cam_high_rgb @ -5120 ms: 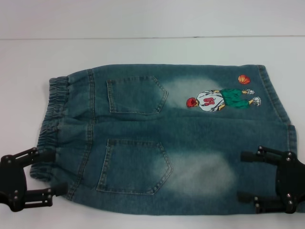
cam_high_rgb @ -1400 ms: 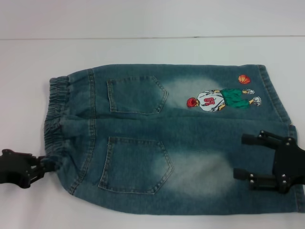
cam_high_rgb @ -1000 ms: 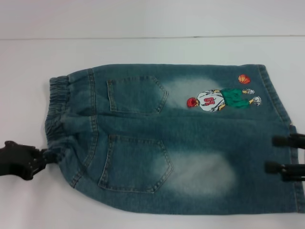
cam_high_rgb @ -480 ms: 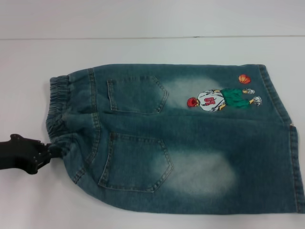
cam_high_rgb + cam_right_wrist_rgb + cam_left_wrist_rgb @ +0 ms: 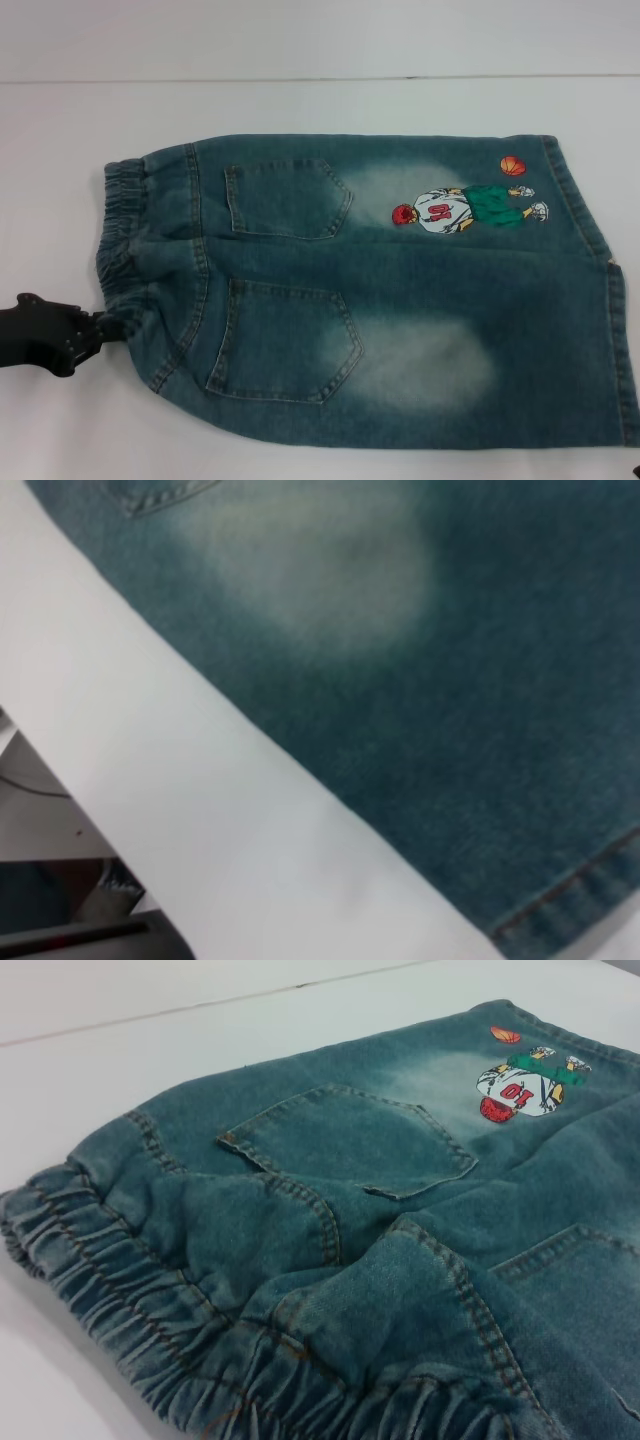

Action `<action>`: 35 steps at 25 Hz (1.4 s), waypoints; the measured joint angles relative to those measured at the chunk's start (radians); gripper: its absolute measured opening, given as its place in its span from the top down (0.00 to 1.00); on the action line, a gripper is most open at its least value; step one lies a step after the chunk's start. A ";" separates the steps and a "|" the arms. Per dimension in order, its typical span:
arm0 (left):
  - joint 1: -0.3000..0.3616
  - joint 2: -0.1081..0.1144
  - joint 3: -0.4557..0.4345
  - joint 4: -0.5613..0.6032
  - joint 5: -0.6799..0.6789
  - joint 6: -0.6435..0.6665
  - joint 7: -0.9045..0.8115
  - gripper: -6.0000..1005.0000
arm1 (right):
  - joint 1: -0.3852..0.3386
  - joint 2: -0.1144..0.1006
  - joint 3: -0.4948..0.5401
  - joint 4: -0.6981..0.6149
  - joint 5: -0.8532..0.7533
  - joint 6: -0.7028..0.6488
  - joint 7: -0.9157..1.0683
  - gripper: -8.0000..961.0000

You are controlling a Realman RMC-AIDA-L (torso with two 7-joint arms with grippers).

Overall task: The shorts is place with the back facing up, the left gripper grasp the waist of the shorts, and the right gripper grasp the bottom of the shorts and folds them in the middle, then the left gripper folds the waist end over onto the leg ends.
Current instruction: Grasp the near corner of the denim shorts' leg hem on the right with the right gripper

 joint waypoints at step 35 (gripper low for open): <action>0.003 0.001 -0.001 -0.006 -0.001 -0.009 0.003 0.91 | 0.023 0.044 0.008 0.001 -0.027 0.074 0.004 0.05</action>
